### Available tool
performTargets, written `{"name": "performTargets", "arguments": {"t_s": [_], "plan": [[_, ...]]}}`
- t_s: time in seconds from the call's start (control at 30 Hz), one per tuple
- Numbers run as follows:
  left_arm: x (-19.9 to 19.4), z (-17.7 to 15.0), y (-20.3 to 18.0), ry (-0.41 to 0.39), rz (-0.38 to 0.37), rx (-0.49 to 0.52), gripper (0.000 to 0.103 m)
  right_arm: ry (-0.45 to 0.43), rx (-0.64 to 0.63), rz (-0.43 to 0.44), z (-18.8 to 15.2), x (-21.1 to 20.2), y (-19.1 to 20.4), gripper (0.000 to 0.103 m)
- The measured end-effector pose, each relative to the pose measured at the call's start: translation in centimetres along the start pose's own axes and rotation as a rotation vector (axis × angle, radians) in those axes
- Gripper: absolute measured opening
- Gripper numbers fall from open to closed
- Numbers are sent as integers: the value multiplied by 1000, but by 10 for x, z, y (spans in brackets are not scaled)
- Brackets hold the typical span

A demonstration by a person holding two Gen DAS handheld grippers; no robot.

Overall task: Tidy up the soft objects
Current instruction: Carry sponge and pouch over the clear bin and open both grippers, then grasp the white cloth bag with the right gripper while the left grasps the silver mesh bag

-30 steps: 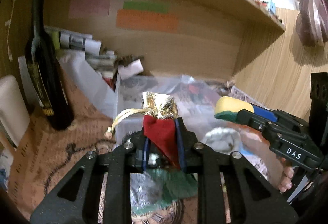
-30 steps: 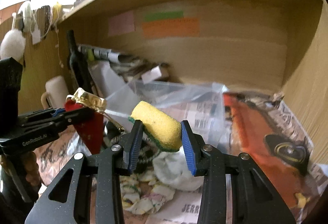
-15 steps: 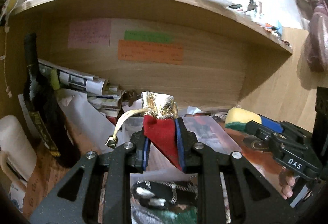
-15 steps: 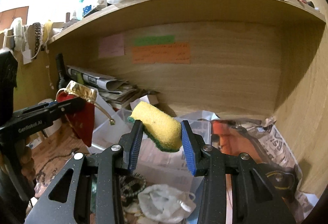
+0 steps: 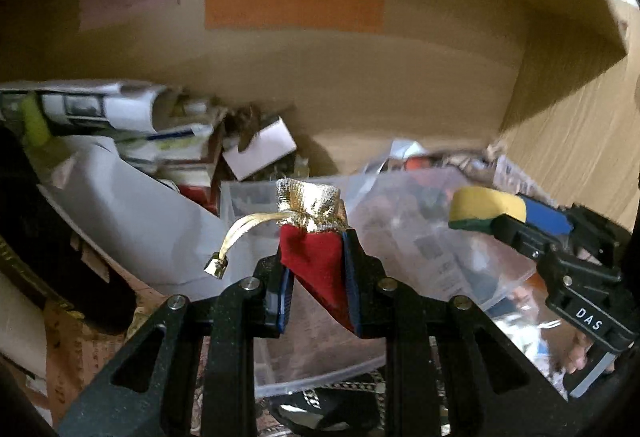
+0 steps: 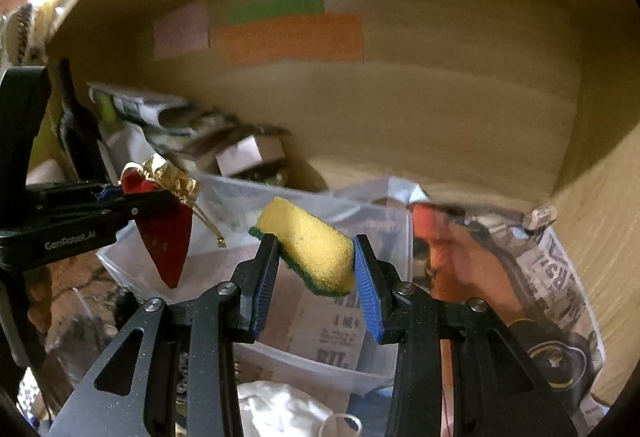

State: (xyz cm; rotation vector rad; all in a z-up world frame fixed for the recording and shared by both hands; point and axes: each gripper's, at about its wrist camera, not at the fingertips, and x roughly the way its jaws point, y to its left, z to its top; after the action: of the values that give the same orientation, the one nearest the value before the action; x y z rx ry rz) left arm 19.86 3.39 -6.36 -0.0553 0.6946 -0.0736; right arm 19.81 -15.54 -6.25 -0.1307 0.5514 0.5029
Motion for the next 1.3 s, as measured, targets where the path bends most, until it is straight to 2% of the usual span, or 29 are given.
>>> {"name": "performTargets", "arguments": {"t_s": [0.17,0.37,0.43,0.5,0.6,0.7,0.87,0.97,1.13,1.3], "plan": [[22,-3,-1,65,8,28,23,83,4,2,-4,21,-6,35],[38,-4,-7,114,13,52,23,127,-2,7,-8,30,-4,37],[39,-4,-7,121,16,55,29,120,-5,9,-8,28,-2,39],[39,-3,-7,115,21,52,38,113,-3,7,-6,28,-1,46],[33,-2,-5,90,31,44,53,90,-1,-1,-5,23,-2,60],[21,0,-3,58,39,40,56,62,1,-2,-4,17,-2,64],[-9,0,2,-21,47,21,73,-16,12,-5,-1,-10,-2,78],[-31,-3,1,-71,55,31,76,-53,12,-10,0,-27,-1,79],[-68,-13,3,-154,60,26,93,-102,8,-20,-4,-51,0,82],[-89,-31,5,-187,74,24,99,-114,23,-22,-16,-70,-2,83]]}}
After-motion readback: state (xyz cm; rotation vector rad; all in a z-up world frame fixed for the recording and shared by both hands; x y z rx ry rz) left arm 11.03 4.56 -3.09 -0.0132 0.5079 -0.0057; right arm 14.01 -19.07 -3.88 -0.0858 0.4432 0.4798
